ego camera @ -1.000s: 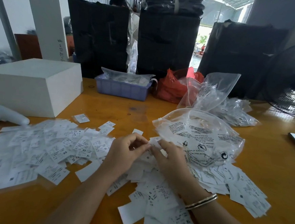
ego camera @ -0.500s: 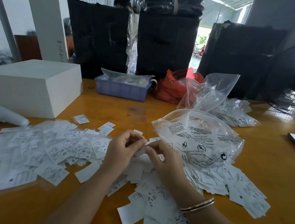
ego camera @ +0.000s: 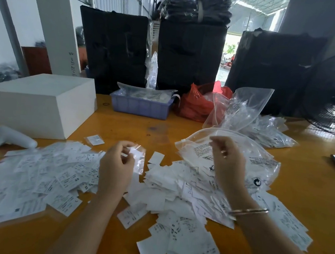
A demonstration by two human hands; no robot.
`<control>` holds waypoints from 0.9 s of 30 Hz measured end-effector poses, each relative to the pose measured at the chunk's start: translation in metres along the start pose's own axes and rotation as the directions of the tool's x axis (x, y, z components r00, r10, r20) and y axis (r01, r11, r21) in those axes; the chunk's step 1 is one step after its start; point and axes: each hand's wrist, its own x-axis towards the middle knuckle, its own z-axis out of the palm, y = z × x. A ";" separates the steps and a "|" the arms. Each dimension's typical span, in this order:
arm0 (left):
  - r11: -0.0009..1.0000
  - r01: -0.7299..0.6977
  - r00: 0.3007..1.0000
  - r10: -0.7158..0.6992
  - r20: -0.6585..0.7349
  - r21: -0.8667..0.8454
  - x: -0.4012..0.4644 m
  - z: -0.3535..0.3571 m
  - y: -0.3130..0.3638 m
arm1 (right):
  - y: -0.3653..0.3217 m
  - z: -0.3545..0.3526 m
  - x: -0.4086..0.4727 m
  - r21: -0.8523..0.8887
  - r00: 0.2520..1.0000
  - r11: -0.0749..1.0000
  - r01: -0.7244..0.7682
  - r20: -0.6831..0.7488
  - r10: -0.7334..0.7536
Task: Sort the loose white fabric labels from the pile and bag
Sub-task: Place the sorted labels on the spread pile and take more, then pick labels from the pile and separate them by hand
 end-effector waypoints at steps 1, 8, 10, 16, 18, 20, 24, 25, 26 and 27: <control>0.997 -0.004 1.000 0.006 -0.025 0.077 0.002 -0.001 -0.005 | 0.007 -0.006 0.012 -0.072 0.998 0.997 0.023 -0.054 -0.027; 0.887 0.044 0.999 -0.039 -0.019 0.460 0.008 -0.007 -0.027 | 0.064 -0.021 0.068 -0.811 0.832 0.586 0.009 0.331 0.446; 0.825 0.066 0.997 -0.078 -0.002 0.562 0.008 -0.007 -0.030 | 0.072 -0.017 0.067 -0.857 0.789 0.510 0.075 0.364 0.496; 0.847 -0.047 0.999 0.041 0.024 0.529 0.006 -0.004 -0.023 | 0.068 -0.010 0.060 -0.810 0.879 0.586 -0.004 0.277 0.388; 0.893 -0.167 0.986 0.146 0.081 0.417 0.005 -0.001 -0.015 | 0.062 -0.011 0.057 -0.756 0.917 0.654 -0.036 0.235 0.322; 0.938 -0.259 0.960 0.224 0.166 0.230 0.000 0.005 -0.007 | 0.051 -0.011 0.050 -0.663 0.962 0.749 -0.010 0.198 0.188; 0.971 -0.172 0.880 0.228 0.417 -0.168 -0.013 0.012 0.009 | 0.008 0.001 0.020 -0.304 0.957 0.931 0.203 0.265 -0.122; 0.965 -0.105 0.863 0.207 0.460 -0.239 -0.015 0.013 0.012 | -0.002 0.006 0.009 -0.218 0.938 0.959 0.182 0.332 -0.102; 0.953 -0.036 0.848 0.189 0.494 -0.302 -0.016 0.013 0.013 | -0.010 0.012 -0.001 -0.141 0.910 0.984 0.106 0.412 -0.039; 0.934 0.024 0.837 0.177 0.518 -0.357 -0.017 0.014 0.013 | -0.016 0.017 -0.011 -0.077 0.870 0.997 -0.004 0.492 0.041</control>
